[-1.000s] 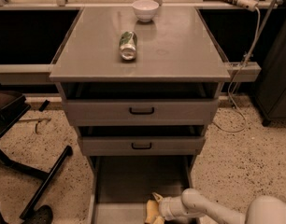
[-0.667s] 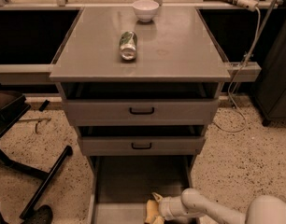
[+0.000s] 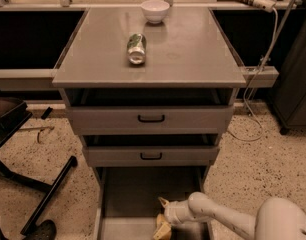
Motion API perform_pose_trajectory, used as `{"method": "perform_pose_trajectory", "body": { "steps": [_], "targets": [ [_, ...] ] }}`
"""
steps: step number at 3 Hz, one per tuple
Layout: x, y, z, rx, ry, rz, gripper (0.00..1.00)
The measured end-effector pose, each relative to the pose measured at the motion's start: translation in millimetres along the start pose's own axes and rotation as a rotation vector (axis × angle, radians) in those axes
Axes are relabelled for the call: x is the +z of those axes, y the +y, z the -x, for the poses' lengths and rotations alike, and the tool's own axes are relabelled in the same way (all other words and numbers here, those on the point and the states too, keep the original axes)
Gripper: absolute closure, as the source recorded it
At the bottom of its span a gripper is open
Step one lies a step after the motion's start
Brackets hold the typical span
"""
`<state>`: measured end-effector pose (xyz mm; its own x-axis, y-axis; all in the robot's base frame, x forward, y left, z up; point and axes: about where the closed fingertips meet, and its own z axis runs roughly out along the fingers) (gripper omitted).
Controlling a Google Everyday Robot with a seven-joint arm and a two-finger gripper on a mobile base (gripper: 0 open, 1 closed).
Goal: Pick sponge from bottom drawer and place on counter
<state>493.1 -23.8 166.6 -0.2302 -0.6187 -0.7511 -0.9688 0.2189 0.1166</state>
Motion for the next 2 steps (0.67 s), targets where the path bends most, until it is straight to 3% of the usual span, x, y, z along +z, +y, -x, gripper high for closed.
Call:
{"method": "perform_pose_trajectory", "body": {
  "steps": [2],
  "targets": [
    [4.0, -16.8, -8.7, 0.022, 0.01, -0.017, 0.0]
  ]
}}
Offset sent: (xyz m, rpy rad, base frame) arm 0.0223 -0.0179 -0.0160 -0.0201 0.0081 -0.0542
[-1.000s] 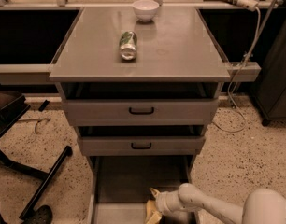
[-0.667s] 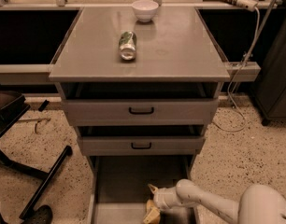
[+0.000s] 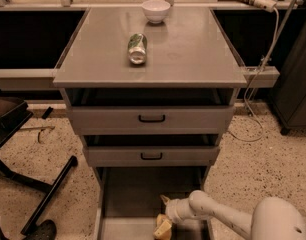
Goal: Pick sponge from bottom drawer and place on counter
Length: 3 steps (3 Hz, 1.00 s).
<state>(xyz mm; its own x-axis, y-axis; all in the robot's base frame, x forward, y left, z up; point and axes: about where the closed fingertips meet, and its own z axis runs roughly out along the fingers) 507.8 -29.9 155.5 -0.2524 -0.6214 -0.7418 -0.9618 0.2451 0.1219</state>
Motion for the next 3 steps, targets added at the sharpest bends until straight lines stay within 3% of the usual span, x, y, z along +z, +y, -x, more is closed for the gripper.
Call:
{"method": "perform_pose_trajectory", "body": {
  "steps": [2, 3],
  "targets": [
    [-3, 8, -7, 0.012, -0.002, -0.009, 0.0],
    [16, 32, -34, 0.047, -0.009, 0.03, 0.0]
  ]
}}
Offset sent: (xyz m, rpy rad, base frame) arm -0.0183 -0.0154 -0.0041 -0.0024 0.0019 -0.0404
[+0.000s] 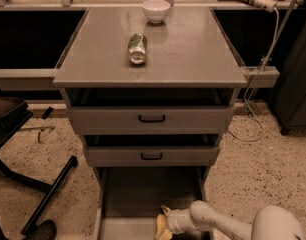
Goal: Pick sponge from bottom drawer and place on counter
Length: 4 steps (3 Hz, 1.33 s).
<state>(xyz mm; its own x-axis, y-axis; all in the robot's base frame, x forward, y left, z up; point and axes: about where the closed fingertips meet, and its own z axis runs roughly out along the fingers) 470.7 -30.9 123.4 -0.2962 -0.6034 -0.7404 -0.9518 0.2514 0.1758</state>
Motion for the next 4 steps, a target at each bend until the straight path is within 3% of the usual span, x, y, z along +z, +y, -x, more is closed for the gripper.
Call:
{"method": "perform_pose_trajectory", "body": {
  "steps": [1, 2, 4],
  "targets": [
    [2.6, -0.3, -2.9, 0.002, 0.004, -0.001, 0.0],
    [2.7, -0.3, -2.9, 0.002, 0.004, -0.001, 0.14],
    [2.7, -0.2, -2.9, 0.002, 0.004, -0.001, 0.61]
  ]
}}
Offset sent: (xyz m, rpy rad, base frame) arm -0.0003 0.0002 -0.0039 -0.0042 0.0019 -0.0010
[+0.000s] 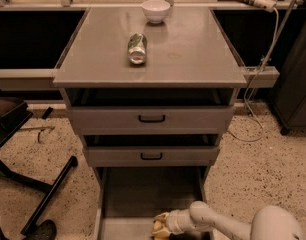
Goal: Pick sponge from bottom drawer and place on counter
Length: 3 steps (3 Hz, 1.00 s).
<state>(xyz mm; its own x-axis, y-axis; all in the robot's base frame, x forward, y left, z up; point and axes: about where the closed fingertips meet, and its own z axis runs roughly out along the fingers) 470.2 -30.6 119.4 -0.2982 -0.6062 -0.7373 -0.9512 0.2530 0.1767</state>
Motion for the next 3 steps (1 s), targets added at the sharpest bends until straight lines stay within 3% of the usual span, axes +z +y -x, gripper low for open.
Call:
{"method": "perform_pose_trajectory", "body": {
  "steps": [1, 2, 3],
  "targets": [
    [0, 0, 0, 0.0, 0.0, 0.0, 0.84],
    [-11, -1, 16, 0.014, -0.018, -0.02, 1.0],
    [-46, -6, 55, 0.05, -0.026, -0.008, 1.0]
  ]
}}
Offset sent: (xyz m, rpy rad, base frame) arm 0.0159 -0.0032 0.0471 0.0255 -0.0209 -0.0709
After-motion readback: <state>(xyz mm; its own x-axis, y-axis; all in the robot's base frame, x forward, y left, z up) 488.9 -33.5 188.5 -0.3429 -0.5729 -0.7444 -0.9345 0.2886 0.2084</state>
